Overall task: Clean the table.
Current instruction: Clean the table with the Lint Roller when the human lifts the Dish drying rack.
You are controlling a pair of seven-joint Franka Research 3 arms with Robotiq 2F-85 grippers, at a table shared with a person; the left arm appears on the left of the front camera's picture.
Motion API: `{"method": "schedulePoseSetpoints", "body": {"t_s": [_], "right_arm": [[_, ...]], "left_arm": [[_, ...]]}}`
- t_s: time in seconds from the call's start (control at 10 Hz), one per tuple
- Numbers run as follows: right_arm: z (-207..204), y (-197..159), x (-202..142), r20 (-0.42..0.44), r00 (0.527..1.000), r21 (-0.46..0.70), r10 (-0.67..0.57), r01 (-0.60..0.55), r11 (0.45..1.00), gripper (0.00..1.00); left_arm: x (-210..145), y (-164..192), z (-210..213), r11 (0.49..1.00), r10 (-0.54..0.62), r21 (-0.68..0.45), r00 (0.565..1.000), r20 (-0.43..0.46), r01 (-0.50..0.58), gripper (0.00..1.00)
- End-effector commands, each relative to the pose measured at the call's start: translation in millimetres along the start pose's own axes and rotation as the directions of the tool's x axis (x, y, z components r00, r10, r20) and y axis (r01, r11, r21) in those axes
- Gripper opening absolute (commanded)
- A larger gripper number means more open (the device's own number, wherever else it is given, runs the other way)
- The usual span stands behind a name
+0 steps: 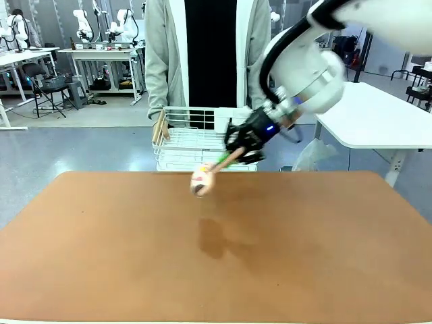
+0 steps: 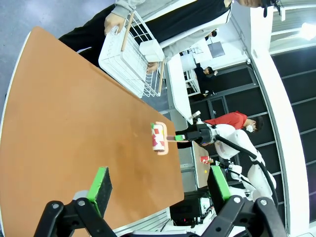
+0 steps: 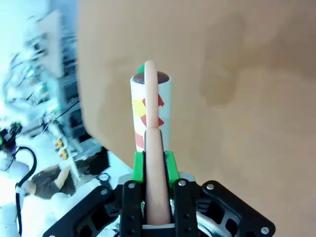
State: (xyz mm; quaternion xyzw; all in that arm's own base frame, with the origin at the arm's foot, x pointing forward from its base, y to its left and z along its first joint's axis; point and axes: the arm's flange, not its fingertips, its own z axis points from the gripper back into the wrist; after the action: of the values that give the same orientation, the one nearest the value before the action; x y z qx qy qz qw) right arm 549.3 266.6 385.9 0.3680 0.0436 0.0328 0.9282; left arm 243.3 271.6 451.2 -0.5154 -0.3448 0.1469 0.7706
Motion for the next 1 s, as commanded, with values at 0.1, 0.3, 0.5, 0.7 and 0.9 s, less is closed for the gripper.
{"method": "schedulePoseSetpoints", "body": {"t_s": [0.1, 0.3, 0.5, 0.7, 0.9], "right_arm": [[149, 1, -69, 0.02, 0.997, -0.332, -0.08, 0.082, 0.94, 0.21], [197, -15, -110, 0.047, 0.992, -0.517, -0.114, 0.122, 0.847, 0.21], [205, -25, -130, 0.116, 0.979, -0.572, -0.166, 0.202, 0.795, 0.21], [228, -27, -130, 0.079, 0.988, -0.555, -0.133, 0.154, 0.817, 0.21], [228, -27, -130, 0.079, 0.988, -0.555, -0.133, 0.154, 0.817, 0.21]], "left_arm": [[4, 0, 3, 0.999, -0.023, -0.028, 1.0, 0.015, 0.024, 1.0], [4, 0, 3, 0.999, -0.023, -0.028, 1.0, 0.015, 0.024, 1.0], [4, 0, 3, 0.999, -0.023, -0.028, 1.0, 0.015, 0.024, 1.0], [4, 0, 3, 0.999, -0.023, -0.028, 1.0, 0.015, 0.024, 1.0], [4, 0, 3, 0.999, -0.023, -0.028, 1.0, 0.015, 0.024, 1.0]]}}
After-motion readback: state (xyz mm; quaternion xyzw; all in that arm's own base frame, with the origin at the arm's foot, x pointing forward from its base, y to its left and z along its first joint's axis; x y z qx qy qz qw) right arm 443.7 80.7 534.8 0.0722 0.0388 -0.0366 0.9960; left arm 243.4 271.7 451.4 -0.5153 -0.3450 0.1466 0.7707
